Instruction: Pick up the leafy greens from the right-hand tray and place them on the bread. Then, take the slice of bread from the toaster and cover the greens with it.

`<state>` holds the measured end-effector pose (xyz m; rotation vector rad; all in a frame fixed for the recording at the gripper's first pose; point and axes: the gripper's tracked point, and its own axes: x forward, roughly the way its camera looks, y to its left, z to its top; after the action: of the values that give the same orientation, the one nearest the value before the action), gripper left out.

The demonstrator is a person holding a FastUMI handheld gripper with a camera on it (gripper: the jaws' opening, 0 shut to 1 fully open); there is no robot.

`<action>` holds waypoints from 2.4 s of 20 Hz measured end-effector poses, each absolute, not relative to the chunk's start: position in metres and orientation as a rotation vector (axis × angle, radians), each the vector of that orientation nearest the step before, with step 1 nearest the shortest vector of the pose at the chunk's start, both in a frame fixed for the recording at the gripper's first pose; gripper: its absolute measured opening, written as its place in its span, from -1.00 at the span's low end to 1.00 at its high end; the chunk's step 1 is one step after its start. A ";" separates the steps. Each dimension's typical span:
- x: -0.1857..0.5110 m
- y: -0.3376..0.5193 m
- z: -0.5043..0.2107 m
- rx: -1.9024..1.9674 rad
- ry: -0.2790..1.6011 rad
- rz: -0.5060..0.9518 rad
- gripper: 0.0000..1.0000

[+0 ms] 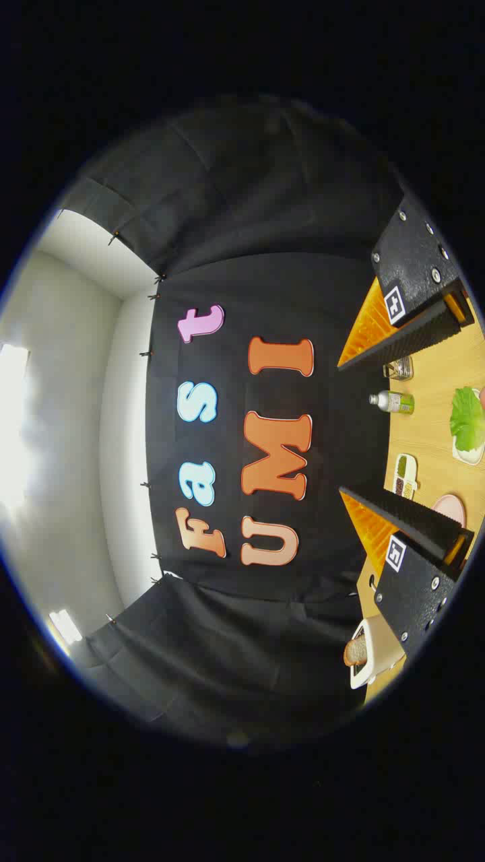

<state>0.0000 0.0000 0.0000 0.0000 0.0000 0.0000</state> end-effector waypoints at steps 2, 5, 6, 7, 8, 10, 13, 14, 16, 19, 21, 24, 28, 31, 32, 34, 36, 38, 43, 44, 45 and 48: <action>0.000 0.002 0.000 0.017 0.007 0.014 0.95; 0.000 0.000 0.001 0.030 0.009 0.014 0.95; -0.001 0.001 0.002 0.035 0.008 0.017 0.95; -0.001 0.001 0.000 0.036 0.007 0.022 0.95; -0.002 0.001 -0.001 0.032 0.007 0.024 0.95; 0.000 0.000 -0.003 0.015 0.007 0.020 0.95; 0.004 0.004 -0.007 0.016 0.012 0.026 0.95; 0.005 0.005 -0.010 0.023 0.021 0.031 0.95; 0.009 0.004 -0.016 0.041 0.038 0.035 0.95; 0.016 0.000 -0.033 0.052 0.076 0.033 0.95; 0.019 -0.003 -0.047 0.047 0.114 0.034 0.95; 0.024 -0.009 -0.072 0.034 0.179 0.038 0.95; 0.037 -0.013 -0.112 0.036 0.299 0.040 0.95; 0.045 -0.008 -0.129 0.048 0.386 0.070 0.96; 0.047 -0.006 -0.134 0.047 0.420 0.080 0.96; 0.050 -0.005 -0.149 0.026 0.498 0.090 0.96; 0.050 -0.002 -0.163 -0.002 0.575 0.102 0.96; 0.050 0.002 -0.181 -0.018 0.656 0.119 0.96; 0.050 0.007 -0.217 -0.014 0.804 0.156 0.96; 0.051 0.007 -0.224 -0.010 0.838 0.157 0.96; 0.048 0.006 -0.234 -0.007 0.876 0.159 0.96; 0.038 0.004 -0.261 -0.003 0.993 0.171 0.95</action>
<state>0.0383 0.0038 -0.2612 -0.0030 0.9933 0.1705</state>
